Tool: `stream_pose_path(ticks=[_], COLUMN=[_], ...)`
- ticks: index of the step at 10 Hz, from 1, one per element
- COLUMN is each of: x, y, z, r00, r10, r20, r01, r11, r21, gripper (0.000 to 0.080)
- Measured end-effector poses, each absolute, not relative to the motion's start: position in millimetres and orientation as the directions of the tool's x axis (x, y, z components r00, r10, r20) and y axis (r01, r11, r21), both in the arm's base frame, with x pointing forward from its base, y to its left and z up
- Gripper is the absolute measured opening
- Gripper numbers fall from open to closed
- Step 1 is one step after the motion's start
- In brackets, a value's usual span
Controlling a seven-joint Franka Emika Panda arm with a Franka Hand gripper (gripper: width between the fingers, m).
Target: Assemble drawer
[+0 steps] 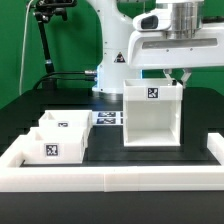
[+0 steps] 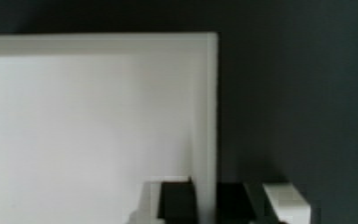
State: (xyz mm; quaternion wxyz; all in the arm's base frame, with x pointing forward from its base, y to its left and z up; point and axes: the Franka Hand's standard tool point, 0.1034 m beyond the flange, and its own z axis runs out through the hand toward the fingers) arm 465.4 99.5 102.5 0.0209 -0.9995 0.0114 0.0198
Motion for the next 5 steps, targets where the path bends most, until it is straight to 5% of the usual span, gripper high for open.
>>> stream_pose_path(ticks=[5], x=[522.7], y=[96.5], z=[105.4], r00=[1.0], r10=[0.019], r20=[0.008], r01=[0.019], r11=[-0.998], r21=[-0.057], gripper=[0.0038])
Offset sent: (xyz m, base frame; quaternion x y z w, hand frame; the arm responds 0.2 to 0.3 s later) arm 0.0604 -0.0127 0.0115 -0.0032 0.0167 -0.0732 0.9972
